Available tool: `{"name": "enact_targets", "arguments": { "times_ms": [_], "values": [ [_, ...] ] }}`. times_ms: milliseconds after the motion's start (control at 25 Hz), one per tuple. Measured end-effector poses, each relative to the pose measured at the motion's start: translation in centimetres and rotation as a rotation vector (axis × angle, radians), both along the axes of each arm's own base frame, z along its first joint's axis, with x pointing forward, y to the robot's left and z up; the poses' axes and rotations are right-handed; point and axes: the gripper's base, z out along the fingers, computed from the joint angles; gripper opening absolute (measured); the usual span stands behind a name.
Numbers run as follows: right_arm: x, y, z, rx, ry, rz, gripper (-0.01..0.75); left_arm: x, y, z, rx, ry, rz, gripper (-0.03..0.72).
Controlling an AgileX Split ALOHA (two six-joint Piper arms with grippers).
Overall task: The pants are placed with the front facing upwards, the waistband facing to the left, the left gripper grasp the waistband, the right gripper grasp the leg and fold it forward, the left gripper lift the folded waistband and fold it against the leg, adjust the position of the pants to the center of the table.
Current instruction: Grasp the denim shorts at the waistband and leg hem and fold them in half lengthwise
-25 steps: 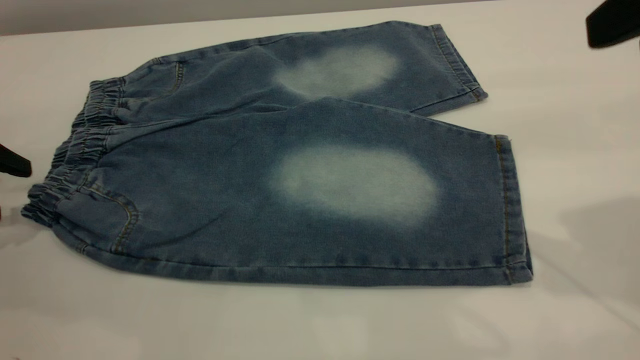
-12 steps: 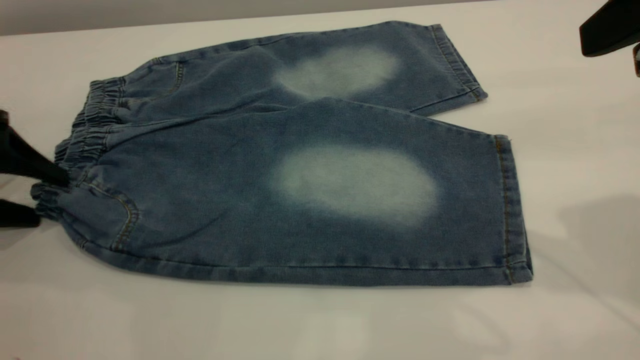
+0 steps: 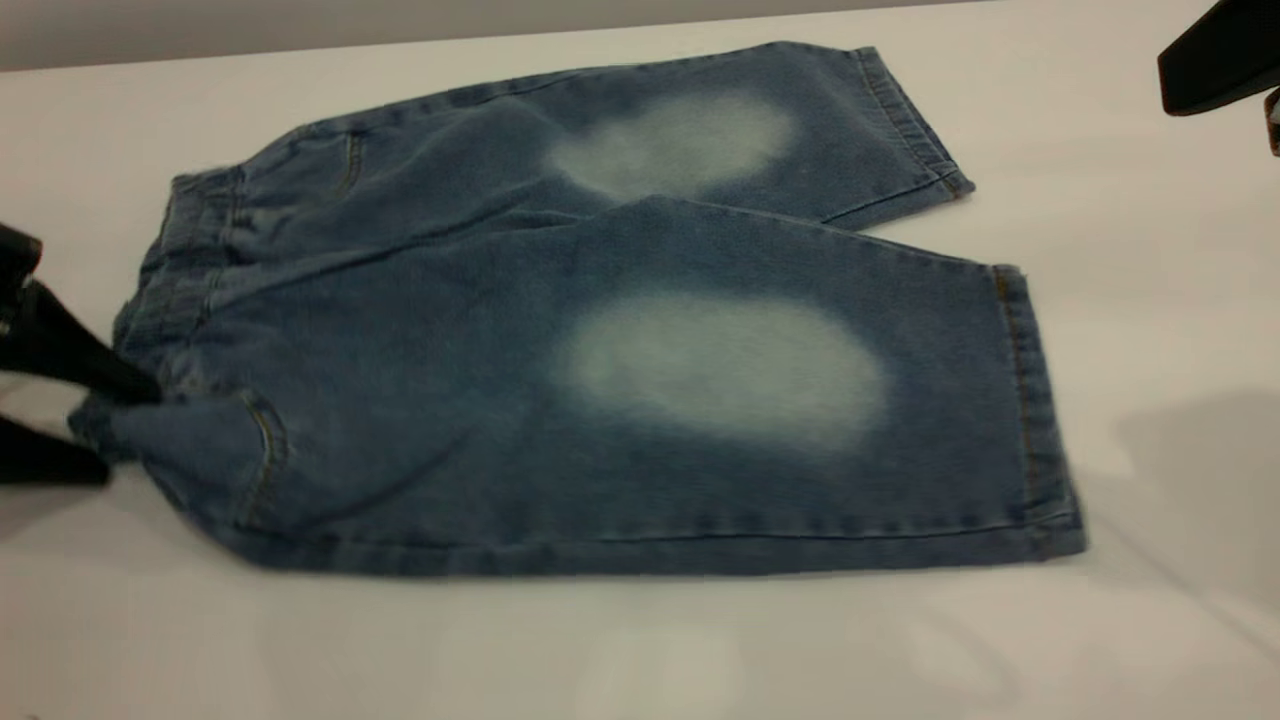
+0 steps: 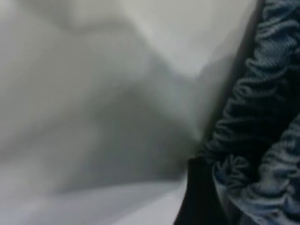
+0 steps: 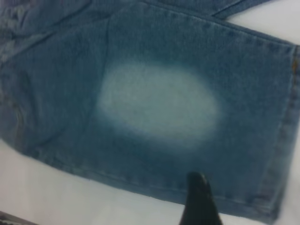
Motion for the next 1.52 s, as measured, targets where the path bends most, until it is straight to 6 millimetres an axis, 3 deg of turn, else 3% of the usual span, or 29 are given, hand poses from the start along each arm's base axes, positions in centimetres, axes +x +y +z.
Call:
{"name": "enact_targets", "arguments": {
  "times_ms": [160,280,480,640,960,1520],
  "values": [
    [0.0,0.0,0.0,-0.001,-0.002,-0.004,0.399,-1.0,0.0,0.0,0.002,0.095,-0.063,0.445],
    [0.0,0.0,0.0,-0.001,-0.002,-0.004,0.399,-0.3,0.3,0.4,0.000,0.084,-0.083,0.444],
    [0.0,0.0,0.0,-0.007,-0.008,0.004,0.399,1.6,0.4,3.4,-0.115,0.036,-0.126,0.444],
    [0.0,0.0,0.0,-0.016,-0.017,0.016,0.399,1.5,0.3,4.7,-0.150,0.064,-0.137,0.444],
    [0.1,-0.1,0.0,-0.021,-0.026,0.006,0.399,0.6,0.6,4.1,-0.090,0.157,-0.142,0.444],
    [0.3,-0.2,0.1,-0.033,-0.042,-0.002,0.399,0.7,1.1,2.9,0.002,0.143,-0.099,0.443]
  ]
}}
